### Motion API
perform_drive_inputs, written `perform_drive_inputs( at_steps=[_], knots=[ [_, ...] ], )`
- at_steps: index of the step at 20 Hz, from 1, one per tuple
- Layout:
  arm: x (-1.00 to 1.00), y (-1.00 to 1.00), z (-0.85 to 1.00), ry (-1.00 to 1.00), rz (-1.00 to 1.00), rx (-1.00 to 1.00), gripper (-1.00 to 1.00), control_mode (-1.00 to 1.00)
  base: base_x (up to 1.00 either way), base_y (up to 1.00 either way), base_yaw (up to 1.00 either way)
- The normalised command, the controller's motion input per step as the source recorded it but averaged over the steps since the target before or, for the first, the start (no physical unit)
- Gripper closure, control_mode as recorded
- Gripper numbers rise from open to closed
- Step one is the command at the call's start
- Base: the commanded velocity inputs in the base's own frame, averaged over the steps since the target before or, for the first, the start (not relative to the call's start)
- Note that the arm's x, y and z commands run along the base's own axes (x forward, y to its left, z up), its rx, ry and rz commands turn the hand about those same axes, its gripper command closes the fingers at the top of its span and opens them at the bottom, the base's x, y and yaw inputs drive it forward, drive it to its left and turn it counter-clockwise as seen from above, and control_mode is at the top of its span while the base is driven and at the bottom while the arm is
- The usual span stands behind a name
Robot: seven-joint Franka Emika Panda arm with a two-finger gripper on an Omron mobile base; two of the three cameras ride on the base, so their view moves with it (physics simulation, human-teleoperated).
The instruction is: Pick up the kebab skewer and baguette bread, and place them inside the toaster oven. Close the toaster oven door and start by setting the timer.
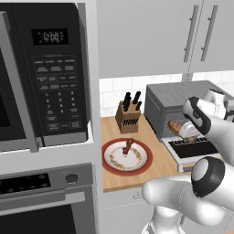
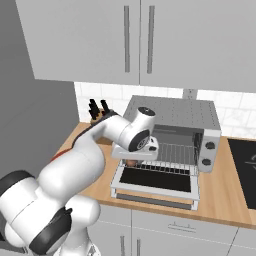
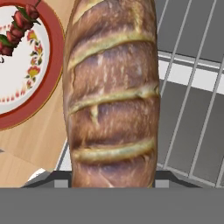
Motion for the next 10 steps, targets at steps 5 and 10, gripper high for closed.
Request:
perform_drive_inputs(
  at_steps=[5,10],
  knots=[
    [0.05,-0.02,0.0,-0.05,0.0,0.0,1.0,-1.0,0.0,0.0,0.0],
    [0.01,-0.01,-0.04,-0.05,0.0,0.0,1.0,-1.0,0.0,0.0,0.0]
  ],
)
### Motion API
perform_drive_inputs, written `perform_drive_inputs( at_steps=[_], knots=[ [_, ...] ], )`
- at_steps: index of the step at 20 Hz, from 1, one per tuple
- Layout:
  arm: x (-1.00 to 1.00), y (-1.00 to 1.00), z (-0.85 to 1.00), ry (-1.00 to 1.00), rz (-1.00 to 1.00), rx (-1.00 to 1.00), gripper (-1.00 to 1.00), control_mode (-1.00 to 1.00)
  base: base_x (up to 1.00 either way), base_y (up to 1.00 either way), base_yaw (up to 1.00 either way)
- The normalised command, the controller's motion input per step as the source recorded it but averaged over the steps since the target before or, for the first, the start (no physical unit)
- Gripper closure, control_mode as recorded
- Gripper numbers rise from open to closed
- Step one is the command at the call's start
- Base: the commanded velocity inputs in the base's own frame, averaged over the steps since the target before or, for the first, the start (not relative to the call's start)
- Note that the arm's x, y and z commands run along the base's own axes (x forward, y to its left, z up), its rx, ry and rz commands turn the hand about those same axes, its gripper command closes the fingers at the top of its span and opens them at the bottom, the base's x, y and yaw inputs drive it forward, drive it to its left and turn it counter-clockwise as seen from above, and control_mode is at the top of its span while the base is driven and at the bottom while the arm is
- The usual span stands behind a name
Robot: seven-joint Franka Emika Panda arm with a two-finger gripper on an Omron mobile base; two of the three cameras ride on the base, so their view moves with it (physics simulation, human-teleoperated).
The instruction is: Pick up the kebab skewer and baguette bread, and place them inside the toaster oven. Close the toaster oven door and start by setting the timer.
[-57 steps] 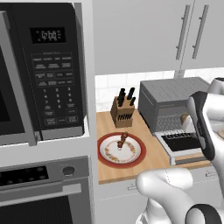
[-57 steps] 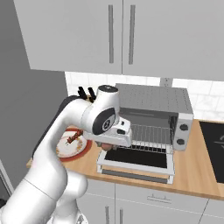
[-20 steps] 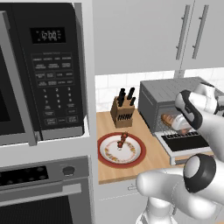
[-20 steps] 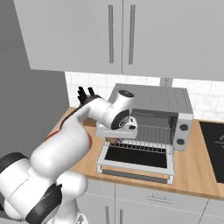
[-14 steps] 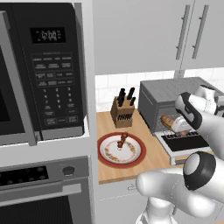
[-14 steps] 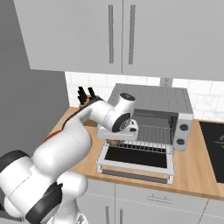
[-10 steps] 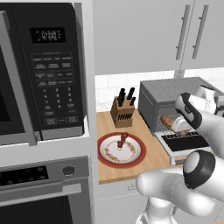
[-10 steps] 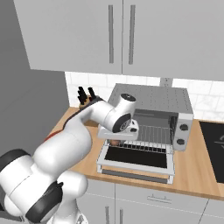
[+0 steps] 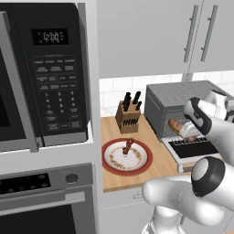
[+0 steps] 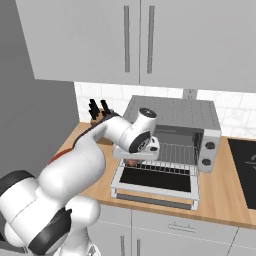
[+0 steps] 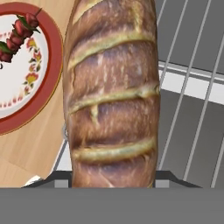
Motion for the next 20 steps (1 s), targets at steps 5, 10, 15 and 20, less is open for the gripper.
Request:
perform_drive_inputs(
  at_steps=[5,10,15,20],
  knots=[
    [0.02,-0.03,-0.02,-0.04,0.0,0.0,1.0,-1.0,0.0,0.0,0.0],
    [0.02,-0.01,0.0,-0.02,0.0,0.0,1.0,-1.0,0.0,0.0,0.0],
    [0.01,0.0,0.0,-0.02,0.0,0.0,-1.0,-1.0,0.0,0.0,0.0],
    [0.0,-0.02,0.0,-0.02,0.0,0.01,-1.0,-1.0,0.0,0.0,0.0]
  ],
)
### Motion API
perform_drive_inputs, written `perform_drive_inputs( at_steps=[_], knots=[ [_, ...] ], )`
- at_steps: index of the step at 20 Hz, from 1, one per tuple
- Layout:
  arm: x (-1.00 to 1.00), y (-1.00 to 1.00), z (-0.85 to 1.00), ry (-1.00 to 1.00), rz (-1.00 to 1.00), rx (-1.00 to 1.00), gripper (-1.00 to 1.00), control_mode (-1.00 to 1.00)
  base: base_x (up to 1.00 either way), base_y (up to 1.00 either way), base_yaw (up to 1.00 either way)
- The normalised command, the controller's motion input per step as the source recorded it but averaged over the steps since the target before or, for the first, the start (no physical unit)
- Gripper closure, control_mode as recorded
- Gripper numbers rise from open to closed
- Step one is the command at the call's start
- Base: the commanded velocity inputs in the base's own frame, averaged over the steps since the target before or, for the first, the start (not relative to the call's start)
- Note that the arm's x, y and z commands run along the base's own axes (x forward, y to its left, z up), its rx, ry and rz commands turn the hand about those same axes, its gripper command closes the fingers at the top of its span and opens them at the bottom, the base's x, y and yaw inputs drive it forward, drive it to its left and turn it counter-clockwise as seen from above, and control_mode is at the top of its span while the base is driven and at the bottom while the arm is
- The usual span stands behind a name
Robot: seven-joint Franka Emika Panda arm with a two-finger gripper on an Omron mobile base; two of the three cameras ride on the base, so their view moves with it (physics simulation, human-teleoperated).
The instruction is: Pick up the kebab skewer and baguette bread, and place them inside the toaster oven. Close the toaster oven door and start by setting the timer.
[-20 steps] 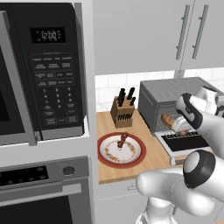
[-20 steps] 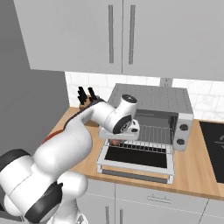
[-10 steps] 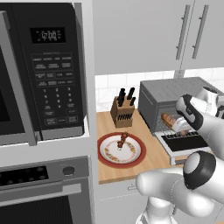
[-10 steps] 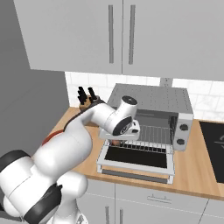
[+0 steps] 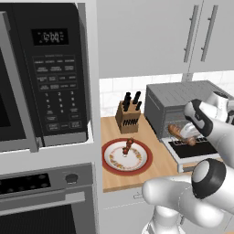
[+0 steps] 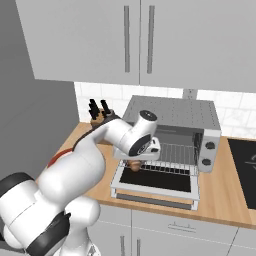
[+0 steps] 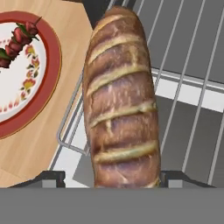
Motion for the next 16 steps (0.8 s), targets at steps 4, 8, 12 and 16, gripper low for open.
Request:
perform_drive_inputs(
  at_steps=[4,8,12,16],
  knots=[
    [-0.1,-0.02,0.17,-0.01,0.0,0.01,-1.0,-1.0,0.0,0.0,0.0],
    [-0.62,0.08,0.93,-0.06,0.0,0.0,-1.0,-1.0,0.0,0.0,0.0],
    [-0.84,0.46,0.89,-0.04,0.0,0.0,-1.0,-1.0,0.0,0.0,0.0],
    [-0.83,0.95,0.12,0.0,-0.08,0.0,-1.0,-1.0,0.0,0.0,0.0]
  ],
)
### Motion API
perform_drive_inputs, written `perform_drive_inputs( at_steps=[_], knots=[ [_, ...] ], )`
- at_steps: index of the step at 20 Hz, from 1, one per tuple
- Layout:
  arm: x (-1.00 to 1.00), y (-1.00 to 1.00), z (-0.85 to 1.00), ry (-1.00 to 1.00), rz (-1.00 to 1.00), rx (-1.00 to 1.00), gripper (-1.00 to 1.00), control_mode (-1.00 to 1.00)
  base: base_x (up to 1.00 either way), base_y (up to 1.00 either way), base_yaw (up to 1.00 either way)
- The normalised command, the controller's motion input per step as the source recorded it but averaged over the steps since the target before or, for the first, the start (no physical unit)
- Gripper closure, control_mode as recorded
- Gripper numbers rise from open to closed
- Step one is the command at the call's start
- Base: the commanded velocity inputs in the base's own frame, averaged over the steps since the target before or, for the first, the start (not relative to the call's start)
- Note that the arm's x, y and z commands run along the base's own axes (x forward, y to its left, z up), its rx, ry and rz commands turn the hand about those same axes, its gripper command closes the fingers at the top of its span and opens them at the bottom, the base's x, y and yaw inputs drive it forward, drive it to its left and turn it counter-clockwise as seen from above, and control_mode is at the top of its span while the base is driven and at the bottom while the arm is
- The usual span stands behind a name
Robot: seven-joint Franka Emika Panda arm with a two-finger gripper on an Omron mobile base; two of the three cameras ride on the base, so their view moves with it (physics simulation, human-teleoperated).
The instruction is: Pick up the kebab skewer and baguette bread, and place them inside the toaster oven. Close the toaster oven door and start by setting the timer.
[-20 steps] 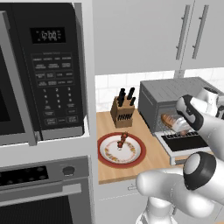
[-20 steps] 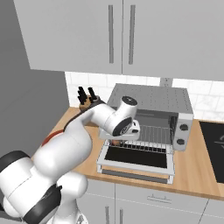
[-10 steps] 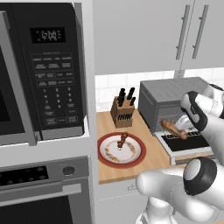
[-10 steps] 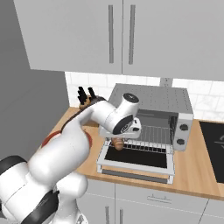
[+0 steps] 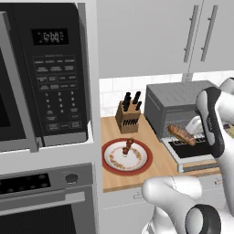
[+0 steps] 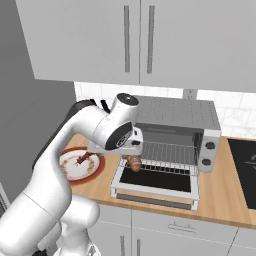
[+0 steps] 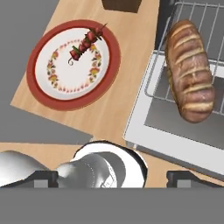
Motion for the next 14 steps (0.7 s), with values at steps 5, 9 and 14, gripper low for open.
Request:
perform_drive_inputs(
  at_steps=[5,9,14],
  knots=[
    [-0.05,1.0,-0.06,0.01,-0.23,0.0,-1.0,-1.0,0.0,0.0,0.0],
    [0.41,0.95,-0.27,0.0,-0.27,0.03,-1.0,-1.0,0.0,0.0,0.0],
    [0.72,0.97,-0.39,0.03,-0.26,0.07,-1.0,-1.0,0.0,0.0,0.0]
  ],
)
